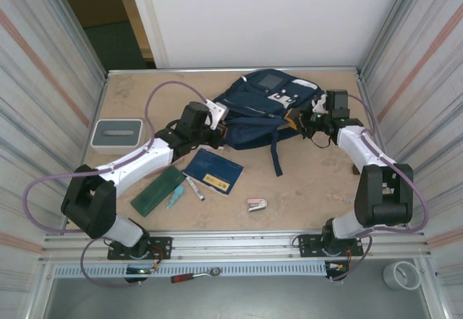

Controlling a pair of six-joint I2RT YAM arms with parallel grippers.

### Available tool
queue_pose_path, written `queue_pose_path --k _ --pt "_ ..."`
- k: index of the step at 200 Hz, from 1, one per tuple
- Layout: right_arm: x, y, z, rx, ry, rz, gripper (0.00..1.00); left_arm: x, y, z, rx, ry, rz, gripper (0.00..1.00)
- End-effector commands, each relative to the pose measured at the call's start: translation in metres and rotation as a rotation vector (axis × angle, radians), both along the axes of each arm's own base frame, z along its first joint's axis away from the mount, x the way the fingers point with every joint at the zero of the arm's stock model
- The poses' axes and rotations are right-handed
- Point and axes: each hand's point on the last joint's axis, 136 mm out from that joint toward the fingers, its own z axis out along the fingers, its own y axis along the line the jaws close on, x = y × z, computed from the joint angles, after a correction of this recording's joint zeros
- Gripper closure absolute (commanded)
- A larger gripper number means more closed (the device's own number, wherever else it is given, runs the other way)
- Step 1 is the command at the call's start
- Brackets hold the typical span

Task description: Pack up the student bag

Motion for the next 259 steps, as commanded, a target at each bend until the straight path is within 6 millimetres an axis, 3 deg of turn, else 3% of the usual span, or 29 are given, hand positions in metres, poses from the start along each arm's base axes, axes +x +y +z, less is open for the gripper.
queue_pose_path --k 1,13,40,78,94,129,165,193,211,225,244,259 --pt "0.018 -0.017 0.023 -0.064 -0.097 -0.008 0.99 -0.009 -0.007 0.019 -0.051 -0.004 -0.016 1.0" --pt "0.024 -0.015 0.021 -0.063 -0.087 0.008 0.92 -0.016 -0.026 0.025 -0.07 -0.002 -0.056 1.0" --pt "0.026 -0.024 0.02 -0.131 -0.076 0.012 0.61 -0.031 -0.064 0.032 -0.094 0.008 -0.136 1.0" --pt "-0.015 -0.053 0.015 -0.348 -0.06 -0.059 0.31 -0.04 -0.085 0.026 -0.089 0.034 -0.165 1.0" --pt "-0.039 -0.042 0.008 -0.289 -0.044 -0.06 0.2 -0.042 -0.088 0.024 -0.103 0.045 -0.172 1.0" --pt "-0.07 -0.01 -0.001 -0.213 -0.049 -0.075 0.14 -0.048 -0.092 0.019 -0.106 0.057 -0.186 1.0" --pt "-0.074 0.025 -0.018 -0.258 -0.027 -0.063 0.16 -0.052 -0.092 0.01 -0.09 0.07 -0.189 1.0" --pt "-0.057 0.048 -0.025 -0.21 -0.027 -0.06 0.19 -0.054 -0.09 0.004 -0.082 0.076 -0.185 1.0" --pt "-0.045 0.051 -0.03 -0.235 -0.026 -0.058 0.24 -0.056 -0.09 0.001 -0.08 0.08 -0.187 1.0" --pt "-0.038 0.049 -0.034 -0.269 -0.031 -0.059 0.36 -0.057 -0.089 -0.002 -0.075 0.083 -0.19 1.0" --pt "-0.03 0.038 -0.038 -0.313 -0.032 -0.065 0.71 -0.058 -0.086 -0.005 -0.066 0.079 -0.188 1.0" --pt "-0.028 0.025 -0.041 -0.352 -0.032 -0.072 0.89 -0.055 -0.078 -0.007 -0.041 0.064 -0.162 1.0"
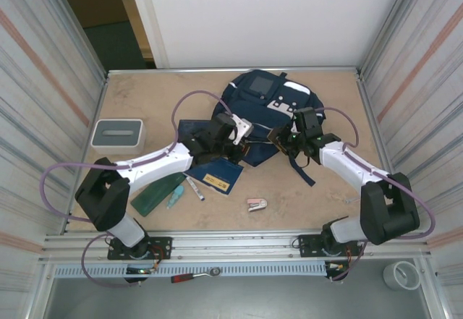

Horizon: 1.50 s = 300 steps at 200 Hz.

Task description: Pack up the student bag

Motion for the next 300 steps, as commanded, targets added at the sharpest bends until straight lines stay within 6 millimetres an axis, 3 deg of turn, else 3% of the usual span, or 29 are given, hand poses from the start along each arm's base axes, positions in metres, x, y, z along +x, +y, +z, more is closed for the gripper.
queue_pose_path --k 1,18,40,70,87,117,129,148,169,190,208,235,250,262,274,300 --pt "0.023 -0.025 0.01 -0.092 -0.079 -0.045 0.9 0.002 -0.003 0.019 -0.046 -0.064 0.003 1.0" --pt "0.021 -0.043 0.009 -0.114 -0.074 -0.053 1.0 0.007 0.013 0.017 -0.018 -0.078 0.045 1.0" --pt "0.018 -0.061 0.014 -0.108 -0.085 -0.028 1.0 0.021 0.045 0.013 -0.004 -0.073 0.129 1.0" --pt "0.017 -0.066 0.025 -0.087 -0.091 0.08 1.0 0.038 0.083 0.004 0.002 -0.042 0.219 1.0" --pt "0.021 -0.062 0.029 -0.058 -0.092 0.115 1.0 0.038 0.083 0.004 0.006 -0.035 0.205 1.0" --pt "0.036 -0.063 0.027 -0.047 -0.061 0.13 0.96 0.028 0.055 0.017 -0.058 -0.019 0.13 1.0" --pt "0.041 -0.07 0.027 -0.063 -0.039 0.114 0.88 0.022 0.041 0.024 -0.071 -0.025 0.096 1.0" --pt "0.042 -0.095 0.031 -0.108 -0.022 0.035 0.59 0.012 0.015 0.037 -0.102 -0.027 0.039 1.0" --pt "0.023 -0.113 0.044 -0.153 -0.045 -0.039 0.32 0.004 -0.008 0.048 -0.119 -0.038 -0.003 1.0" --pt "-0.008 -0.099 0.041 -0.037 -0.063 -0.07 0.08 -0.001 -0.024 0.05 -0.127 -0.037 -0.034 1.0" --pt "-0.028 -0.085 0.033 0.057 -0.065 -0.084 0.0 -0.005 -0.034 0.048 -0.13 -0.027 -0.058 1.0" --pt "-0.036 -0.067 0.029 0.03 -0.093 -0.084 0.01 -0.013 -0.048 0.044 -0.127 -0.014 -0.098 1.0" --pt "-0.031 -0.063 0.024 -0.015 -0.081 -0.079 0.0 -0.018 -0.053 0.04 -0.115 -0.015 -0.117 1.0" --pt "-0.023 -0.061 0.02 -0.014 -0.075 -0.073 0.07 -0.022 -0.054 0.039 -0.107 -0.015 -0.127 1.0" --pt "-0.016 -0.061 0.013 -0.024 -0.07 -0.069 0.24 -0.025 -0.054 0.036 -0.101 -0.012 -0.13 1.0" --pt "-0.008 -0.063 -0.001 -0.079 -0.049 -0.037 0.73 -0.027 -0.044 0.031 -0.094 -0.022 -0.114 1.0"
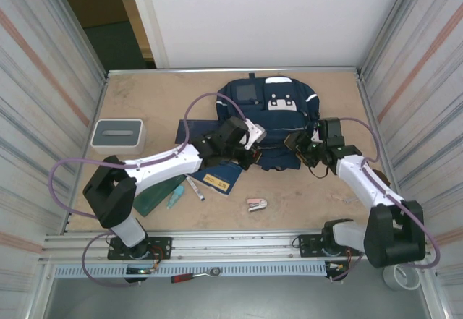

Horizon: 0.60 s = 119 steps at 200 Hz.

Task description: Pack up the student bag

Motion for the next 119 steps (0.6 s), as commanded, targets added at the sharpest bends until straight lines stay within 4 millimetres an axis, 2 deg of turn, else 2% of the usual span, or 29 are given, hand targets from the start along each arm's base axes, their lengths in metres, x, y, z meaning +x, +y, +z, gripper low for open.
queue_pose_path --k 1,27,53,79,99,119 --pt "0.023 -0.003 0.009 -0.048 -0.065 0.007 0.74 -0.001 -0.006 0.026 -0.068 -0.064 -0.012 1.0" --pt "0.023 -0.018 0.004 -0.08 -0.049 0.004 1.0 0.003 0.015 0.019 -0.036 -0.081 0.035 1.0" --pt "0.024 -0.039 0.014 -0.079 -0.066 -0.004 1.0 0.016 0.045 0.014 -0.035 -0.071 0.101 1.0" --pt "0.028 -0.045 0.028 -0.07 -0.083 0.035 1.0 0.031 0.072 0.006 -0.021 -0.06 0.159 1.0" --pt "0.037 -0.04 0.037 -0.033 -0.096 0.069 1.0 0.038 0.078 0.002 -0.004 -0.054 0.174 1.0" --pt "0.049 -0.03 0.043 0.023 -0.097 0.099 1.0 0.039 0.071 0.006 -0.019 -0.042 0.151 1.0"
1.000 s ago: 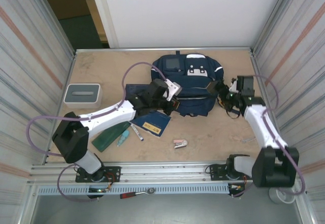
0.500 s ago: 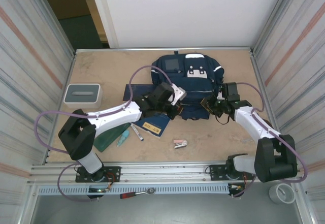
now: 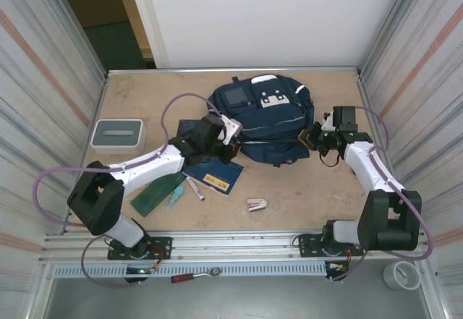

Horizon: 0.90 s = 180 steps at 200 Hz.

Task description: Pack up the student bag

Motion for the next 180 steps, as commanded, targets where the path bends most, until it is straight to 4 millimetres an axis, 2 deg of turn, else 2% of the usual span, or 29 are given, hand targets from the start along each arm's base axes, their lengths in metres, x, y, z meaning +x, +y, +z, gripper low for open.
queue_pose_path --k 1,14,21,47,66,76,89,112,134,162,174,180 --pt "0.021 0.001 0.015 0.012 -0.056 0.049 1.0 0.004 0.0 0.02 -0.026 -0.033 -0.008 1.0" --pt "0.029 0.002 0.018 0.03 -0.055 0.051 1.0 0.004 -0.01 0.029 -0.058 -0.031 -0.031 1.0" --pt "0.034 0.001 0.021 0.025 -0.056 0.047 0.95 0.004 -0.017 0.036 -0.073 -0.039 -0.044 1.0" --pt "0.038 -0.028 0.033 -0.056 -0.054 -0.032 0.6 0.005 -0.044 0.067 -0.115 -0.082 -0.089 1.0" --pt "0.023 -0.046 0.042 -0.087 -0.067 -0.105 0.34 0.005 -0.059 0.078 -0.123 -0.092 -0.102 1.0" --pt "0.009 -0.046 0.042 -0.081 -0.072 -0.12 0.2 0.005 -0.065 0.079 -0.124 -0.093 -0.112 1.0" --pt "-0.012 -0.04 0.04 -0.041 -0.07 -0.134 0.08 0.004 -0.071 0.079 -0.119 -0.097 -0.118 1.0" --pt "-0.046 -0.023 0.025 0.089 -0.054 -0.168 0.02 0.004 -0.077 0.074 -0.119 -0.089 -0.124 1.0" --pt "-0.06 -0.008 0.019 0.157 -0.09 -0.201 0.01 0.001 -0.081 0.071 -0.123 -0.079 -0.136 1.0" --pt "-0.05 0.001 0.02 0.139 -0.127 -0.211 0.0 -0.003 -0.084 0.068 -0.121 -0.074 -0.147 1.0" --pt "-0.042 0.008 0.019 0.151 -0.131 -0.204 0.04 -0.005 -0.084 0.066 -0.118 -0.07 -0.15 1.0" --pt "-0.039 0.012 0.017 0.147 -0.132 -0.199 0.1 -0.005 -0.083 0.065 -0.118 -0.07 -0.15 1.0"
